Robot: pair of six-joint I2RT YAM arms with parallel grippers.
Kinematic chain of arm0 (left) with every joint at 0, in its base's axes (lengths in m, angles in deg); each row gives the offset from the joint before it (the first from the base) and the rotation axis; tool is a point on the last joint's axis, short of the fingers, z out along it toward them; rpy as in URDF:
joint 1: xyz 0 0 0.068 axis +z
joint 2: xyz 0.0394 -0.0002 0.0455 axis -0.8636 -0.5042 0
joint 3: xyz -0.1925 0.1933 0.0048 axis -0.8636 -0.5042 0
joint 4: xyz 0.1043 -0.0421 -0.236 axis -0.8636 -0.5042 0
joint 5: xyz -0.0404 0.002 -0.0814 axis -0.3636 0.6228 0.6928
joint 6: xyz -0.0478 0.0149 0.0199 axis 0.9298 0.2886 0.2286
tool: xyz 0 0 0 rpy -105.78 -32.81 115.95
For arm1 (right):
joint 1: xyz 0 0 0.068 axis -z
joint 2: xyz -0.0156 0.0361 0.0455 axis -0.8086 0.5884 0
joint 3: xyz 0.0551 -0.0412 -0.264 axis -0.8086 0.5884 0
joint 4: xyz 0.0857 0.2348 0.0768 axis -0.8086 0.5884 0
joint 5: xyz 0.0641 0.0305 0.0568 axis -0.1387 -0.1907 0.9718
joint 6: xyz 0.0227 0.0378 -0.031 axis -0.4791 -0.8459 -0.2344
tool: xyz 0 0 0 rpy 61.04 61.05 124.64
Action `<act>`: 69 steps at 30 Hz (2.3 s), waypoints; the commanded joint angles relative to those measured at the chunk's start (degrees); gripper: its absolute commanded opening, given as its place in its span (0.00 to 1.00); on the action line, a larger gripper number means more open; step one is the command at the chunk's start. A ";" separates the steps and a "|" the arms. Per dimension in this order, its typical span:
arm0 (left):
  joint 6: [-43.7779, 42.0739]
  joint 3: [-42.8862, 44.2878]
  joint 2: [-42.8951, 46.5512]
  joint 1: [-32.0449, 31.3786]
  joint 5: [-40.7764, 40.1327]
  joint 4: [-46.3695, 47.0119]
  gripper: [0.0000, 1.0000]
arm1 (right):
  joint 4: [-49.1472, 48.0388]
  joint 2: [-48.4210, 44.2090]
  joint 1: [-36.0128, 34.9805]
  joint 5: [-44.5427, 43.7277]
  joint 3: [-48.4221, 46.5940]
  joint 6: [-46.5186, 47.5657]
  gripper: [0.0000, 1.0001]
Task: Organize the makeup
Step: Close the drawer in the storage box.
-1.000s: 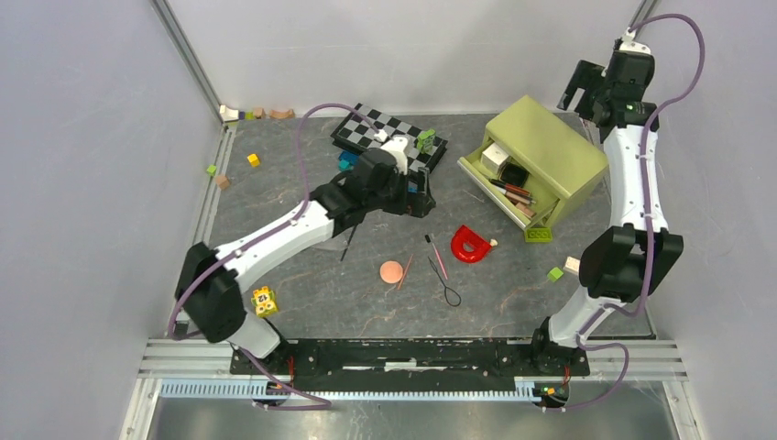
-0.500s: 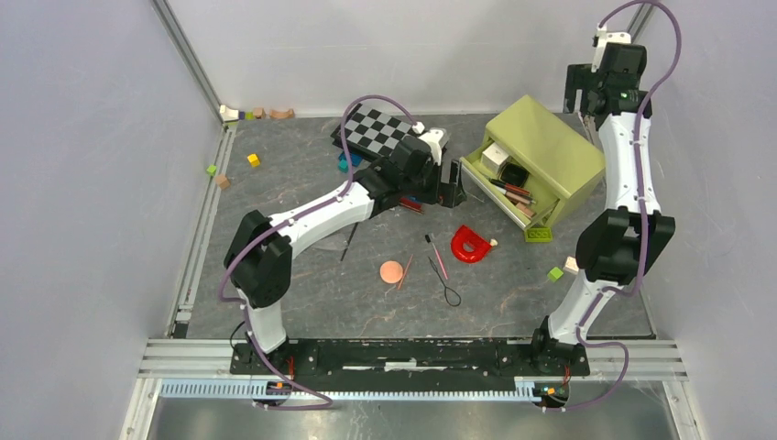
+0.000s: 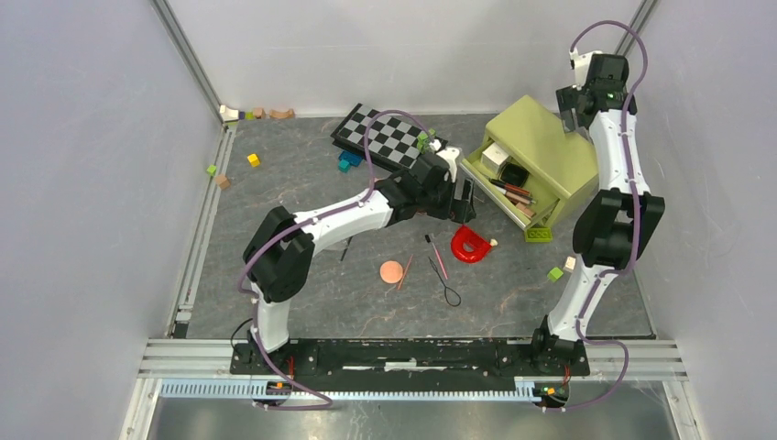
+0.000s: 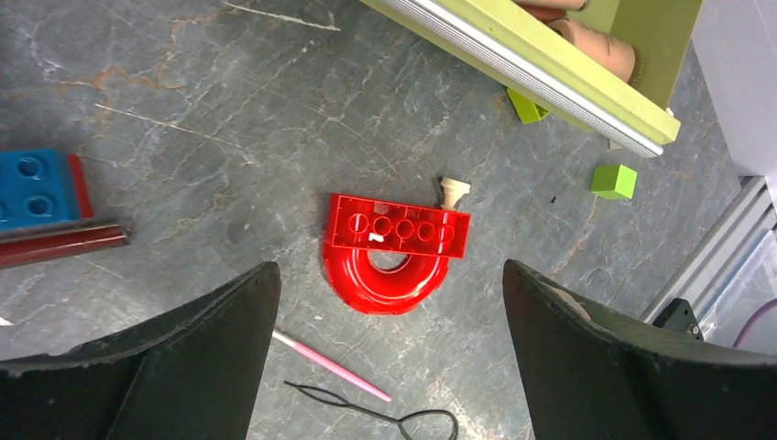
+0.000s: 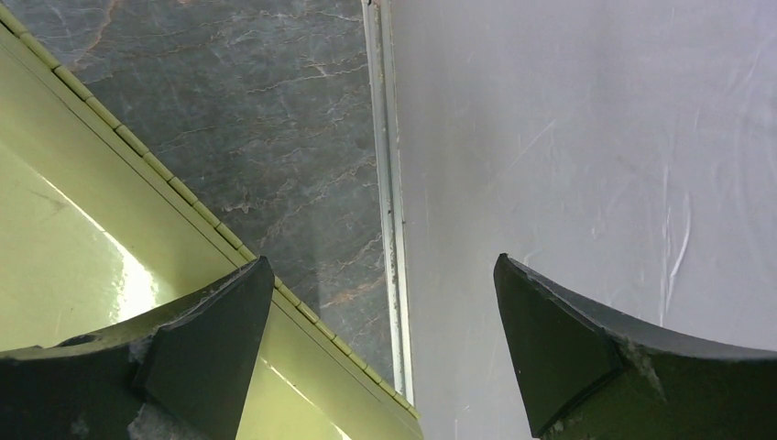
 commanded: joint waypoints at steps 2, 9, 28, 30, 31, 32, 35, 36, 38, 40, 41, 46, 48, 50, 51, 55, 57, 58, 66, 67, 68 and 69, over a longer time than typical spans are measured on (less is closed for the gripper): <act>3.06 3.47 -1.37 -2.31 -5.15 2.92 0.96 | -0.16 0.27 2.15 4.06 -3.40 0.91 0.98; 4.10 8.01 -5.57 -3.82 -11.17 1.75 0.93 | 0.38 3.37 4.20 10.25 -5.59 -0.08 0.98; 4.64 20.23 -16.17 -4.82 -13.93 -0.82 0.83 | 0.46 7.44 6.25 17.90 -5.74 -0.08 0.98; 4.55 21.91 -17.51 -4.80 -13.78 -0.83 0.83 | 0.61 7.44 6.20 18.72 -5.23 -0.19 0.98; 4.40 22.71 -18.24 -4.82 -13.74 -0.82 0.83 | 0.68 7.50 6.28 19.11 -4.92 -0.25 0.98; 4.34 23.63 -18.95 -4.82 -13.75 -0.83 0.83 | 0.76 7.45 6.31 19.56 -4.51 -0.38 0.98; 4.00 25.37 -20.94 -4.82 -13.34 -0.22 0.83 | 1.24 7.39 6.31 20.88 -3.68 -0.77 0.98; 3.92 25.53 -21.39 -4.80 -13.06 0.23 0.82 | 1.33 7.47 6.27 21.20 -3.36 -0.86 0.98; 3.93 25.41 -21.95 -4.77 -12.50 1.33 0.82 | 1.42 7.22 6.33 21.66 -2.54 -1.06 0.98; 3.69 25.48 -22.32 -4.82 -12.64 2.17 0.82 | 1.73 7.43 6.34 22.23 -2.09 -1.21 0.98; 3.62 25.50 -22.49 -4.82 -12.88 2.56 0.82 | 1.77 7.50 6.32 22.73 -1.84 -1.22 0.98; 3.43 25.91 -22.89 -4.82 -13.44 5.58 0.85 | 1.89 7.71 6.30 24.54 -0.60 -1.22 0.98; 3.29 26.51 -23.11 -4.82 -13.61 6.89 0.85 | 2.00 7.66 6.32 25.07 -0.42 -1.22 0.98; 2.84 27.39 -23.44 -4.82 -13.95 8.34 0.86 | 2.08 7.64 6.34 25.53 -0.30 -1.22 0.98; 2.61 27.94 -23.84 -4.82 -14.08 9.09 0.86 | 2.05 7.65 6.32 25.71 -0.33 -1.30 0.98; 2.13 29.74 -25.31 -4.82 -14.45 14.22 0.86 | 2.22 7.74 6.33 26.35 0.31 -1.39 0.98; 2.13 30.63 -25.94 -4.82 -15.05 16.38 0.86 | 2.17 7.77 6.35 26.32 0.65 -1.31 0.98; 2.15 31.10 -26.33 -4.82 -15.36 17.09 0.86 | 2.22 7.79 6.34 26.32 0.68 -1.31 0.98; 2.64 37.55 -32.17 -4.76 -17.65 18.98 0.88 | 2.26 8.30 6.27 26.39 1.15 -1.49 0.98; 3.14 37.98 -32.79 -4.74 -17.90 19.56 0.88 | 2.21 8.35 6.28 26.44 1.27 -1.54 0.98; 3.75 38.36 -33.31 -4.73 -18.05 20.09 0.88 | 2.15 8.36 6.33 26.55 1.37 -1.57 0.98; 4.16 38.93 -34.08 -4.72 -18.13 20.50 0.88 | 2.12 8.43 6.33 26.65 1.53 -1.59 0.98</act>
